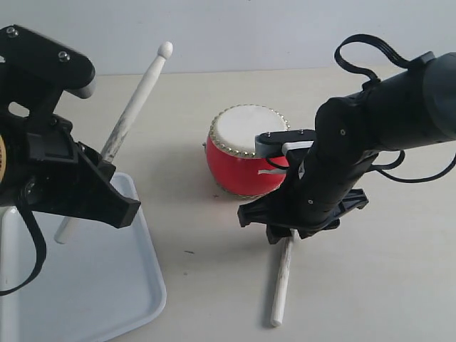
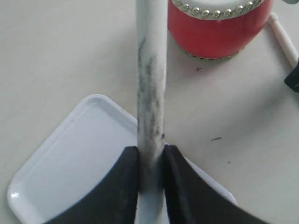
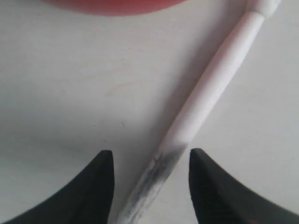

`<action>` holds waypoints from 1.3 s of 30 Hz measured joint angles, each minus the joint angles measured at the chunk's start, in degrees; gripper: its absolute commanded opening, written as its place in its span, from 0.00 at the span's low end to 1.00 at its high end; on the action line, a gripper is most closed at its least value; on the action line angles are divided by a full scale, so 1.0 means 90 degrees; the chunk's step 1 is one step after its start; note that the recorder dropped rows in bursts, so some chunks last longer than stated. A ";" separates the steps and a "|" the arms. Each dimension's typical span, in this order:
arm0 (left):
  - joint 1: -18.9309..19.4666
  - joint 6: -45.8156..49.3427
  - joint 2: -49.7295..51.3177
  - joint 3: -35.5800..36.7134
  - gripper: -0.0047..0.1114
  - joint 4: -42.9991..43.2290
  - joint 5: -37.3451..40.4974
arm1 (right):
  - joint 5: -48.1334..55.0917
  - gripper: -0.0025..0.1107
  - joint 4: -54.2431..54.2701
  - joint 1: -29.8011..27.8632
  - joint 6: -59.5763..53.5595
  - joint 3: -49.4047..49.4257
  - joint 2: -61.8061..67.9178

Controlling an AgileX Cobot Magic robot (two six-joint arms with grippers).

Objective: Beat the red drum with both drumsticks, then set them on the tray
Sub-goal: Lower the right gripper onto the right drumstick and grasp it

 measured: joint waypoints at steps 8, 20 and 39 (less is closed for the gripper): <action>0.0000 0.0000 0.0000 0.0000 0.04 -0.0014 0.0000 | -0.0112 0.41 0.0000 0.0000 0.0020 -0.0010 0.0103; 0.0000 0.0000 0.0000 0.0000 0.04 -0.0039 0.0000 | -0.0088 0.27 -0.0096 0.0000 0.0030 -0.0100 0.0327; 0.0000 0.0000 0.0000 0.0000 0.04 -0.0039 0.0000 | 0.0271 0.02 -0.1275 0.0021 0.0587 -0.0124 0.0327</action>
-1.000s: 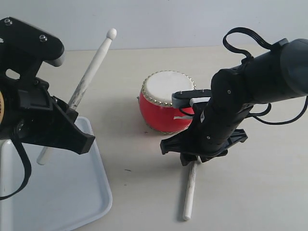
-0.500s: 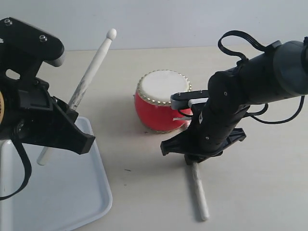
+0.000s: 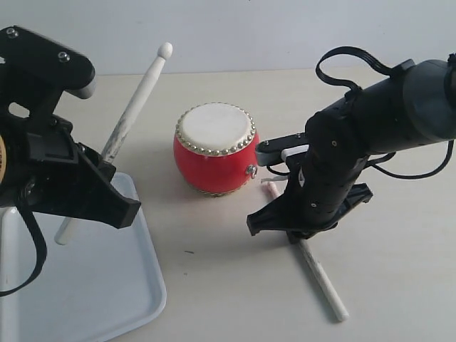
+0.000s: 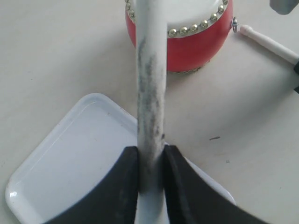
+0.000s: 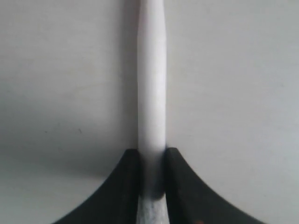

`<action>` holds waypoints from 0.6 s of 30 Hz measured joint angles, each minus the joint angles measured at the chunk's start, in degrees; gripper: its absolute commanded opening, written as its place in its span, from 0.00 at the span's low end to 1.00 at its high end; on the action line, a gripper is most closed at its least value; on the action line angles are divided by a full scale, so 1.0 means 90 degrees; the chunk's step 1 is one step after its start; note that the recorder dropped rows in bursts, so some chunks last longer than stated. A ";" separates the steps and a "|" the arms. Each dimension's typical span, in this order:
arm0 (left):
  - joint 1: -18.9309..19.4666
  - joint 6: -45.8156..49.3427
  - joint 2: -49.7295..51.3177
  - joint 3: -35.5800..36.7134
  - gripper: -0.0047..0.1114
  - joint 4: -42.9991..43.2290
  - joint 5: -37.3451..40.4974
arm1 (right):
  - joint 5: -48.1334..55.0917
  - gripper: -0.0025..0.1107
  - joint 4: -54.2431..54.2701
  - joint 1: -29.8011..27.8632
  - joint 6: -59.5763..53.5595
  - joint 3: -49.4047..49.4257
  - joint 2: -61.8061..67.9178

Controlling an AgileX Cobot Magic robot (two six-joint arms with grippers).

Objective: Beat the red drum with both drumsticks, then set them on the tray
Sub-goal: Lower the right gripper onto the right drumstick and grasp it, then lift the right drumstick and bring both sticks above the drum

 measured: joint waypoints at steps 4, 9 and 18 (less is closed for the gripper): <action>0.0000 0.0000 0.0000 0.0000 0.04 0.0000 0.0000 | 0.0130 0.02 -0.0249 0.0000 0.0000 0.0016 -0.0086; 0.0000 0.0000 0.0000 0.0000 0.04 0.0000 0.0000 | 0.0333 0.02 -0.0455 0.0000 0.0000 0.0069 -0.0666; 0.0000 0.0000 0.0000 0.0000 0.04 0.0339 -0.0220 | -0.0022 0.02 -0.0939 0.0000 -0.0431 0.0069 -0.2458</action>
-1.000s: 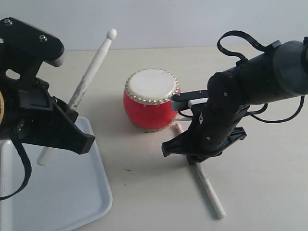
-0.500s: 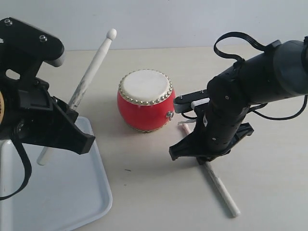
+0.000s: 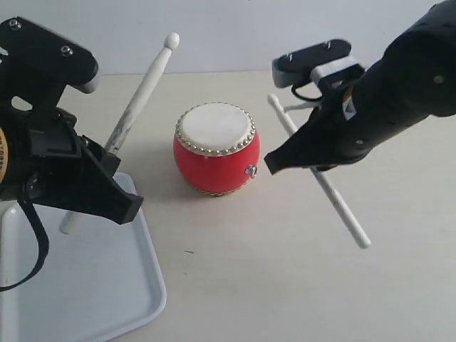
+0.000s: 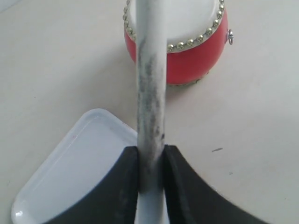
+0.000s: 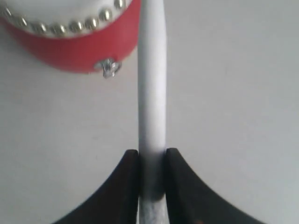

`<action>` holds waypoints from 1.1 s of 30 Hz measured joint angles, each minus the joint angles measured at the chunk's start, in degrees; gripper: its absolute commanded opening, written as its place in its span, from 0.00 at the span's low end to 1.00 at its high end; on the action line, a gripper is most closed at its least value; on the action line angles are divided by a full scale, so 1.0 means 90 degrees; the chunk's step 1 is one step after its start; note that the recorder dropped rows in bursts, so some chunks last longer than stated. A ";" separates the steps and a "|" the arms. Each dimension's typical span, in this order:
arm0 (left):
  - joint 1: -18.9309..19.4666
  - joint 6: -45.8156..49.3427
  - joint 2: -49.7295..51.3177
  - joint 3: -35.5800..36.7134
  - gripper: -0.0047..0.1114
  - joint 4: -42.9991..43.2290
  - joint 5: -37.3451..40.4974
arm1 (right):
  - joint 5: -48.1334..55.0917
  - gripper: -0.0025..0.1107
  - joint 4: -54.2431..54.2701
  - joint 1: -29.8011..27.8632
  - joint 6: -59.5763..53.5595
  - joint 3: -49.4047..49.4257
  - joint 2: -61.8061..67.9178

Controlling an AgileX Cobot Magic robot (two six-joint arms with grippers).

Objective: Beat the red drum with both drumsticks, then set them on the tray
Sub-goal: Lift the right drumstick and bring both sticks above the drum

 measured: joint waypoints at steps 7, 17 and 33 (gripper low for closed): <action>0.0000 0.0000 0.0000 0.0000 0.04 0.1073 -0.0019 | -0.0522 0.02 -0.0820 0.0000 -0.0126 0.0000 -0.0909; 0.0000 0.1792 0.0192 0.0000 0.04 0.2704 -0.0030 | -0.0641 0.02 -0.1261 0.0000 -0.1869 -0.0033 -0.0963; 0.0524 0.2216 0.2949 -0.1355 0.04 0.3104 0.1945 | 0.0876 0.02 -0.1277 0.0000 -0.1941 -0.0712 0.0172</action>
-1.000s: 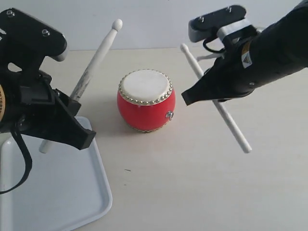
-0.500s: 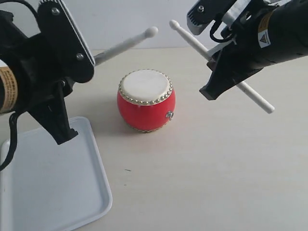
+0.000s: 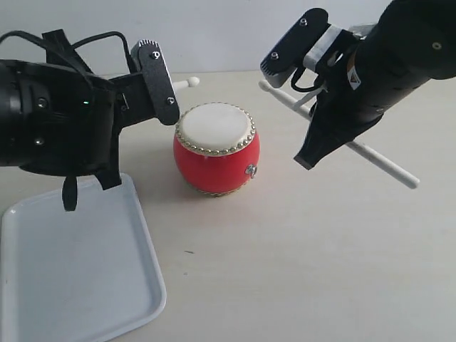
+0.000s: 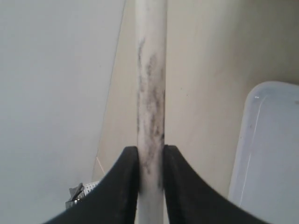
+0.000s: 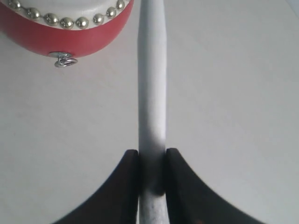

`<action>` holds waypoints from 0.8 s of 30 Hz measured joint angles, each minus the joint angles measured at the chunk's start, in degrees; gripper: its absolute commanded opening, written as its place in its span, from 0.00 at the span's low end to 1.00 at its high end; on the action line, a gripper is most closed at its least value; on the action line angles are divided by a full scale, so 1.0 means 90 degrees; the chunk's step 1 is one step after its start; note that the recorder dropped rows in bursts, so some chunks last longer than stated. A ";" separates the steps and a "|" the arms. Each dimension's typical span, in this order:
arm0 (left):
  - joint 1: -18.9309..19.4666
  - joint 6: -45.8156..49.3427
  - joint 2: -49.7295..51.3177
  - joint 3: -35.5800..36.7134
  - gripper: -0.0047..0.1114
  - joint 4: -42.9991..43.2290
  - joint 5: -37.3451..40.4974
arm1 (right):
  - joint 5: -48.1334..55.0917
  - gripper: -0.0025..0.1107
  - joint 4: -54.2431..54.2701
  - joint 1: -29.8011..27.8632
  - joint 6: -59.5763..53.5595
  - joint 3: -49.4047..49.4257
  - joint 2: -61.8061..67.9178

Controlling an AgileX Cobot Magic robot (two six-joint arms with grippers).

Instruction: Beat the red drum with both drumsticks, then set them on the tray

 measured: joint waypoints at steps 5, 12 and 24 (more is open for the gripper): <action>0.0038 -0.0456 0.0242 -0.0025 0.04 0.0192 0.0018 | -0.0213 0.02 0.0121 0.0000 0.0000 0.0000 0.0157; 0.0038 -0.0579 0.0312 -0.0034 0.04 0.0193 0.0018 | -0.0324 0.02 0.0250 0.0000 -0.0050 -0.0198 0.0363; 0.0038 -0.0757 0.0312 -0.0048 0.04 0.0101 0.0305 | 0.0179 0.02 0.0301 0.0387 -0.0096 -0.1011 0.0866</action>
